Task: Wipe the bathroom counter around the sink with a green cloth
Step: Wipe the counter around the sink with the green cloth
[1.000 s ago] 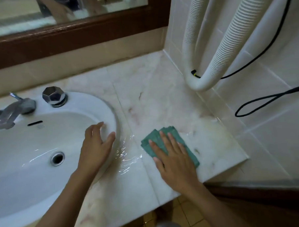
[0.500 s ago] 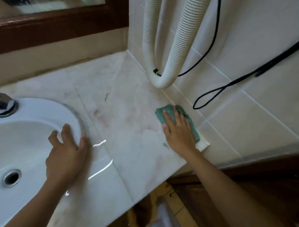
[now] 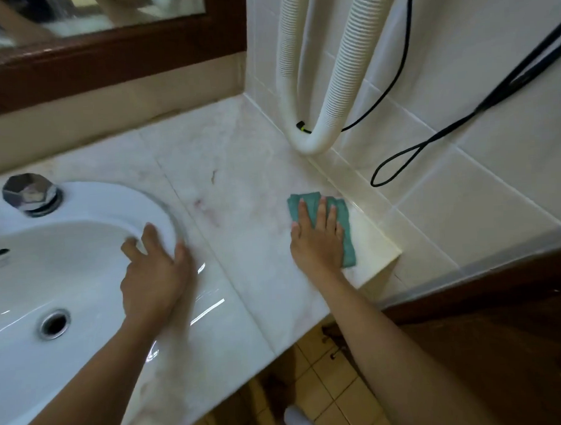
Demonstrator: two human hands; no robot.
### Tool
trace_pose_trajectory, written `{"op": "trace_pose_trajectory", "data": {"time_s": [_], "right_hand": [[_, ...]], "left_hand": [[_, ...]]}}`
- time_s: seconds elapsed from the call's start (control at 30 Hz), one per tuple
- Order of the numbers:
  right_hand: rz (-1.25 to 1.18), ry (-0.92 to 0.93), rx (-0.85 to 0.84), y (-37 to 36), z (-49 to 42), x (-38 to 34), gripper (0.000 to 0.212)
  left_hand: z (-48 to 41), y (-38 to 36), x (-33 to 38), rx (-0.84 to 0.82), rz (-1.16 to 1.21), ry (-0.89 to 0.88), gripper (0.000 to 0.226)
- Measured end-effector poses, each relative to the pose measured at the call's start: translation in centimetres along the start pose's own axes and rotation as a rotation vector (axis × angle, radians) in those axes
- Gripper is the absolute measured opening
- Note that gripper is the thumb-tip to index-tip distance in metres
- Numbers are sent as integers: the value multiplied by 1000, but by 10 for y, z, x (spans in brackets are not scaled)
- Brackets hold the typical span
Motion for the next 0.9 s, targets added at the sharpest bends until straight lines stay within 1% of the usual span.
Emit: {"op": "trace_pose_trajectory", "data": {"time_s": [0.07, 0.17, 0.23, 0.27, 0.33, 0.47, 0.57, 0.67, 0.73, 0.8, 0.83, 0.9], "right_hand": [[-16, 116, -16, -9, 3, -45, 56], [-10, 463, -31, -26, 50, -105, 56], [20, 660, -75, -33, 79, -106, 55], [22, 706, -100, -33, 80, -97, 54], [27, 686, -67, -22, 56, -75, 53], [35, 424, -12, -10, -56, -55, 57], [25, 268, 46, -2, -139, -75, 54], [6, 218, 32, -2, -199, -124, 55], [9, 202, -12, -7, -226, -164, 55], [16, 239, -62, -14, -238, -206, 55], [16, 292, -88, -19, -238, -230, 55], [35, 459, -125, -27, -220, -272, 54]], "left_hand": [[0, 0, -2, -6, 20, 11, 63], [0, 0, -7, -12, 75, 21, 63], [1, 1, -7, -22, 107, 28, 63], [0, 1, -7, -26, 118, 39, 63], [-1, 1, -6, -29, 124, 54, 63], [-3, -1, -6, -30, 101, 48, 63], [-5, -2, -7, -31, 82, 45, 63], [-7, -5, -10, -28, 75, 64, 63], [-8, -6, -13, -24, 78, 78, 62], [-9, -7, -14, -16, 78, 87, 62], [-9, -7, -15, -11, 77, 94, 62], [-9, -7, -15, -4, 89, 102, 60]]}}
Point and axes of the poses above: each hand's wrist, its own z-axis away from the middle knuckle, its own y-axis out of the back of the hand, x = y × z, the point moved 9 cm from there along -z, towards the middle knuckle, and after that the axes turned 2 degrees about -z, right-handed, at the moved point
